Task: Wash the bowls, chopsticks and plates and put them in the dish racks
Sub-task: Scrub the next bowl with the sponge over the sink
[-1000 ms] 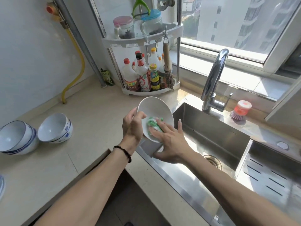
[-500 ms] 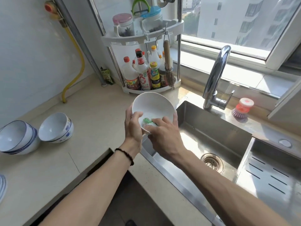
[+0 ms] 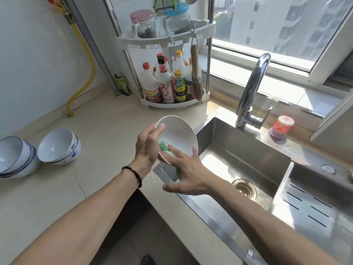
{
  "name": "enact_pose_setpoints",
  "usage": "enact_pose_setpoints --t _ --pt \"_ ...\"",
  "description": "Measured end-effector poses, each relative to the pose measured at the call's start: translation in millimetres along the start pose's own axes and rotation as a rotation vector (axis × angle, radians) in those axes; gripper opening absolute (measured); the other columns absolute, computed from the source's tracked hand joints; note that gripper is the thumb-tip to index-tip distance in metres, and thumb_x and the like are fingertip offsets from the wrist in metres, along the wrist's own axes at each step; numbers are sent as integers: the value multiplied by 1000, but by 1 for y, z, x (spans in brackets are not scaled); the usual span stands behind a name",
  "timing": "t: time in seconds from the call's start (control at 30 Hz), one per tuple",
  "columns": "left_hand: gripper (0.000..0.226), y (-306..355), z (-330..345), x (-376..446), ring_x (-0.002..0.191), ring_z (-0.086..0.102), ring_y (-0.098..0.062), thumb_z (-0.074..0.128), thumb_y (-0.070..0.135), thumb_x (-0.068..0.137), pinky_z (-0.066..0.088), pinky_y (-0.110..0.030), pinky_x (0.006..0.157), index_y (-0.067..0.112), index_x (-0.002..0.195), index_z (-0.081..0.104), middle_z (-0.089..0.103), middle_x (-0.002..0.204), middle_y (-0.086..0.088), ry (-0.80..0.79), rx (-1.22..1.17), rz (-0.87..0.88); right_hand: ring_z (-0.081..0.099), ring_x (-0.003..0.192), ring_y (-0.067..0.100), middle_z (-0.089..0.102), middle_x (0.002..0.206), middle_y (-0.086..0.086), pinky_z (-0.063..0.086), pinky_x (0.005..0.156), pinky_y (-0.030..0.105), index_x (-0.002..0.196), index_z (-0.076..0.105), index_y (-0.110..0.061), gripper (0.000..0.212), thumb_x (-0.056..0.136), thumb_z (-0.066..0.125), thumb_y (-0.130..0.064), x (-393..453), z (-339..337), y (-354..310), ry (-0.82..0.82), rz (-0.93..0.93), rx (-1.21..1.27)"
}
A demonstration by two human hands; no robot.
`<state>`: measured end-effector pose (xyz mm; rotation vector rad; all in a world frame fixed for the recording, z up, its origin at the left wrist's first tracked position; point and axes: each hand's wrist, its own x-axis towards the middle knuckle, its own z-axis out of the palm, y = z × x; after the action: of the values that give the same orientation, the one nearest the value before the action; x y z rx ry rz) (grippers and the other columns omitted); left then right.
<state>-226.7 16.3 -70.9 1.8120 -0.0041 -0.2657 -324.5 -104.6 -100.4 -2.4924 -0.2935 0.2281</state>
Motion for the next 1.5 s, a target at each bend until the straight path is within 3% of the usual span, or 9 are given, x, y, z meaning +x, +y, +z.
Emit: enact_pose_setpoints --t 0.27,0.6,0.83,0.97,1.17,1.27,1.33,1.4,1.5 --pt "44 3 -12 -2 89 70 -38 50 56 91 53 -42 73 23 111 70 73 99 -16 -406 79 -328 -23 151 26 -24 165 2 -30 111 58 160 4 -28 110 74 71 -37 2 -45 61 -2 -255 -853" --pt "21 7 -9 14 85 68 -34 60 39 92 46 -33 63 23 85 73 71 89 -7 -108 82 -93 15 152 20 16 166 5 -14 122 41 157 27 -32 92 79 72 -51 -14 -9 26 -43 -72 -204" --pt "36 9 2 9 74 66 -31 60 39 79 46 -24 46 12 100 69 68 91 -17 -241 77 -168 -2 155 26 0 169 8 -25 114 51 160 13 -29 98 82 72 -38 -7 -18 59 78 -78 -613" --pt "46 -2 17 11 98 68 -31 64 47 70 58 -41 78 14 102 73 73 104 -8 -37 2 -126 30 141 27 32 158 10 10 122 41 154 33 -30 73 89 68 -29 -11 4 37 119 13 -143" --pt "21 10 30 8 87 65 -23 52 24 98 54 -27 63 17 113 65 67 110 -14 -276 83 -178 63 81 29 63 90 9 44 106 53 115 70 -22 46 75 74 0 -10 4 82 473 -167 -479" --pt "70 -2 21 8 146 31 -28 45 53 94 33 -43 114 16 153 36 34 158 -15 -245 734 306 54 74 26 57 84 5 46 90 43 104 71 -24 33 78 66 -4 -14 -4 91 462 -251 -585" --pt "78 -15 14 7 153 17 -28 40 68 86 13 -57 123 16 143 52 36 157 -15 -400 1151 847 51 72 23 55 83 3 47 80 38 101 70 -26 28 88 49 -13 -16 -9 94 454 -255 -616" --pt "54 -26 10 10 144 39 -31 60 62 80 14 -69 117 20 110 73 61 134 -13 -554 1408 1193 52 73 22 56 84 2 49 76 38 100 70 -28 30 90 44 -17 -18 -13 94 458 -252 -618" --pt "15 -29 15 13 93 70 -26 84 24 72 24 -71 113 21 82 73 72 81 -2 -559 1437 1236 55 78 23 59 92 2 47 79 39 103 68 -29 28 81 72 -11 -20 -15 91 479 -232 -606"
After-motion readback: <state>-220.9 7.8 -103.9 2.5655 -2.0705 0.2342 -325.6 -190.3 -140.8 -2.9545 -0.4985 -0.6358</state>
